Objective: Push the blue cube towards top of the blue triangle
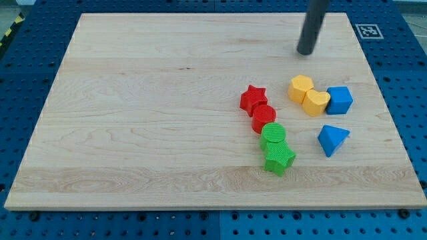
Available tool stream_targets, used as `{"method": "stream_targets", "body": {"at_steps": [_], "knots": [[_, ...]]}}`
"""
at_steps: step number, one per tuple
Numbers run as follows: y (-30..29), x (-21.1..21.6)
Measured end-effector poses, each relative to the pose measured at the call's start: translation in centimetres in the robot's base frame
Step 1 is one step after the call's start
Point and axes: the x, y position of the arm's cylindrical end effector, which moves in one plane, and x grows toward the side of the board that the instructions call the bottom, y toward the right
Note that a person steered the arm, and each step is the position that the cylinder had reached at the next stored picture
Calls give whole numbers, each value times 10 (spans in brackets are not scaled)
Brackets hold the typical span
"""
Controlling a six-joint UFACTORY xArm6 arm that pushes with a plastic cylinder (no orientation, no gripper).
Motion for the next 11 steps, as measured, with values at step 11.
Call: {"method": "stream_targets", "body": {"at_steps": [11], "knots": [[52, 118]]}}
